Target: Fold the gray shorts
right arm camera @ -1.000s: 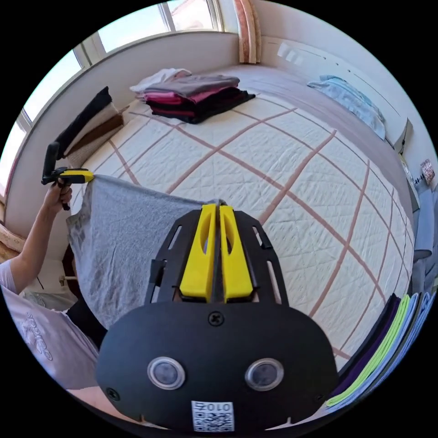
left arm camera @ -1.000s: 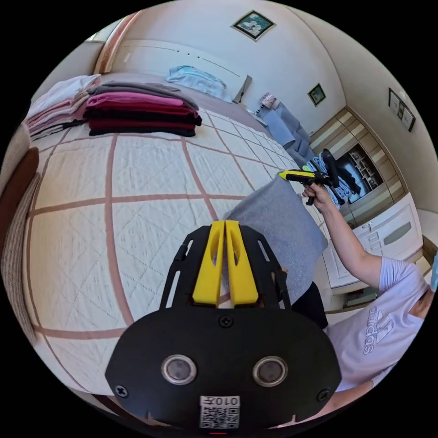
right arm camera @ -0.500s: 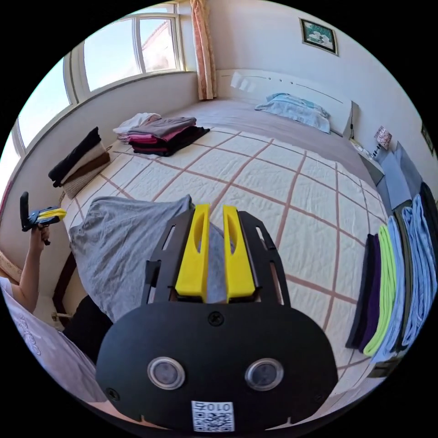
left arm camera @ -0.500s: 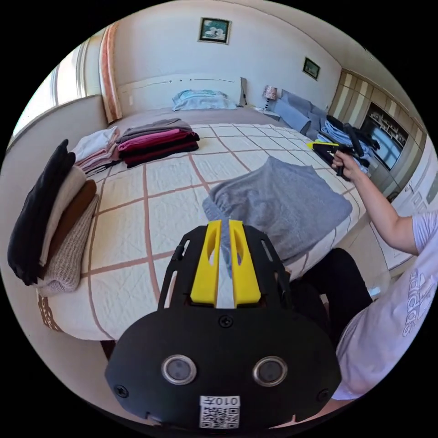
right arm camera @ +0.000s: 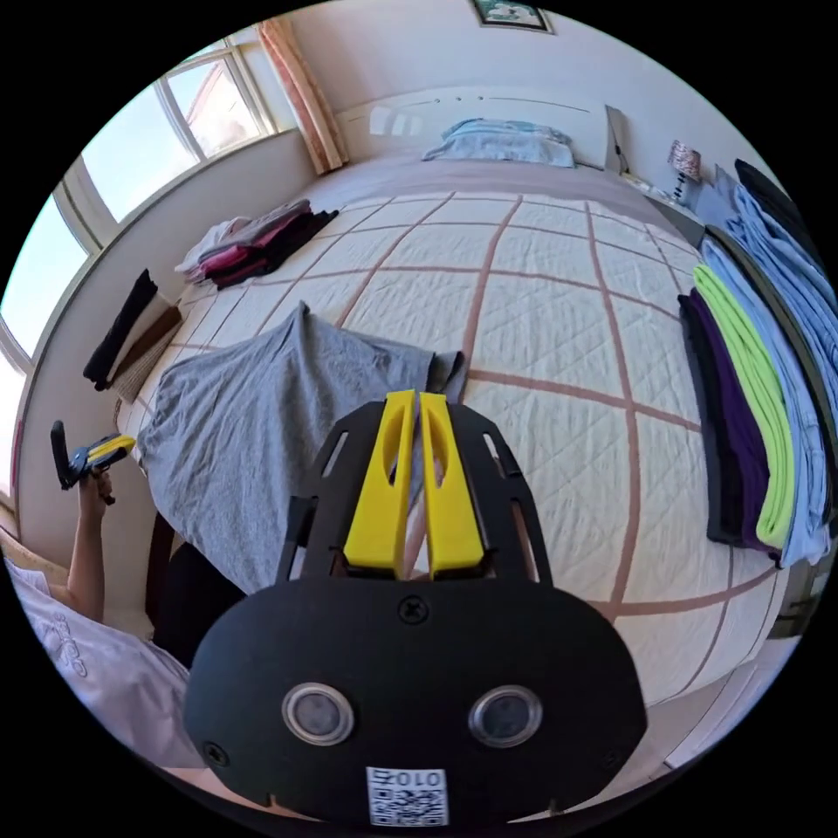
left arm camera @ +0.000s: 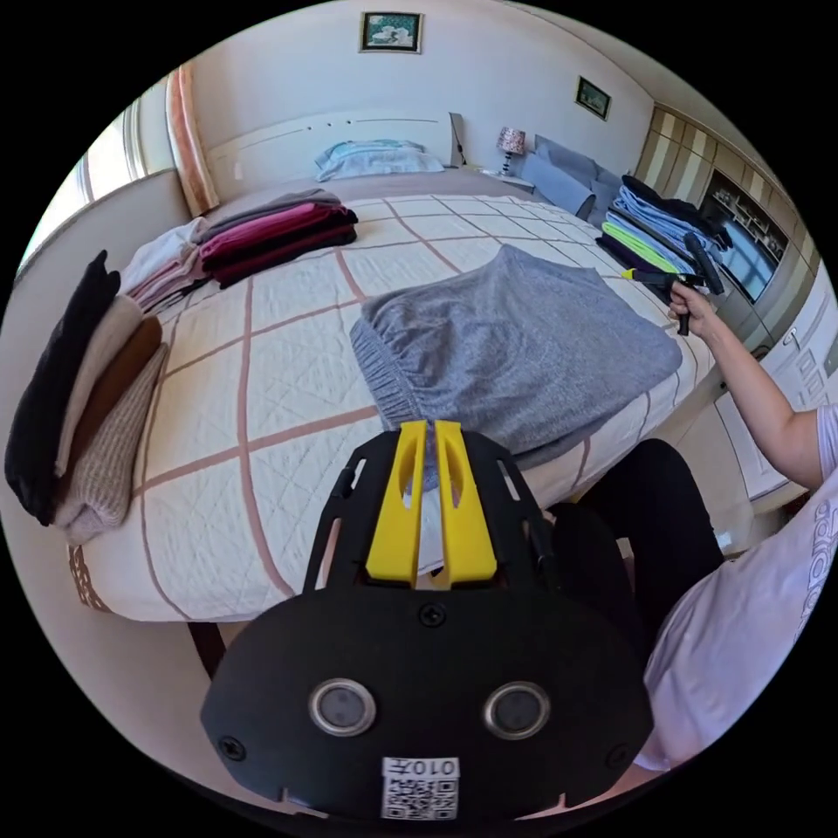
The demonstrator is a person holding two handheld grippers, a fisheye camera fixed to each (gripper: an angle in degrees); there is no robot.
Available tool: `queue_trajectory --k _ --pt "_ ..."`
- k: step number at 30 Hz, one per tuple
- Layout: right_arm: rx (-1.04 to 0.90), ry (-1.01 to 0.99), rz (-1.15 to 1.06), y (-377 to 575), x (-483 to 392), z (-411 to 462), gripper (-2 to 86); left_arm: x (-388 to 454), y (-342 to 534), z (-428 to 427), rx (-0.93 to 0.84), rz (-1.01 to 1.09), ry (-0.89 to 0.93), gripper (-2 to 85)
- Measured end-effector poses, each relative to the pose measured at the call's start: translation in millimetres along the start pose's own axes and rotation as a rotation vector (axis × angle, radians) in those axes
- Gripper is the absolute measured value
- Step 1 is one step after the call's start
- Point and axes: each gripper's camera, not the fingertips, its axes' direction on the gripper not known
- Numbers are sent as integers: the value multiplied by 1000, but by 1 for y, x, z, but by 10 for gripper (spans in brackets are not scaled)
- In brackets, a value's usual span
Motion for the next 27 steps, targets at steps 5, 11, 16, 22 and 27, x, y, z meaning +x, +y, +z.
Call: queue_trajectory --k 5,11,16,22,27 --pt "-43 5 7 -22 22 10 60 33 21 -20 68 15 -57 4" --pt "-178 15 -84 -50 1 66 38 63 21 -8 97 46 26 6" --pt "-102 210 -96 -62 -15 41 32 76 2 21 6 100 10 14" --pt "-253 244 -160 -75 -1 93 35 74 3 54 -75 42 80 25" --pt "-99 231 -57 -45 14 59 60 87 14 41 -36 29 58 37"
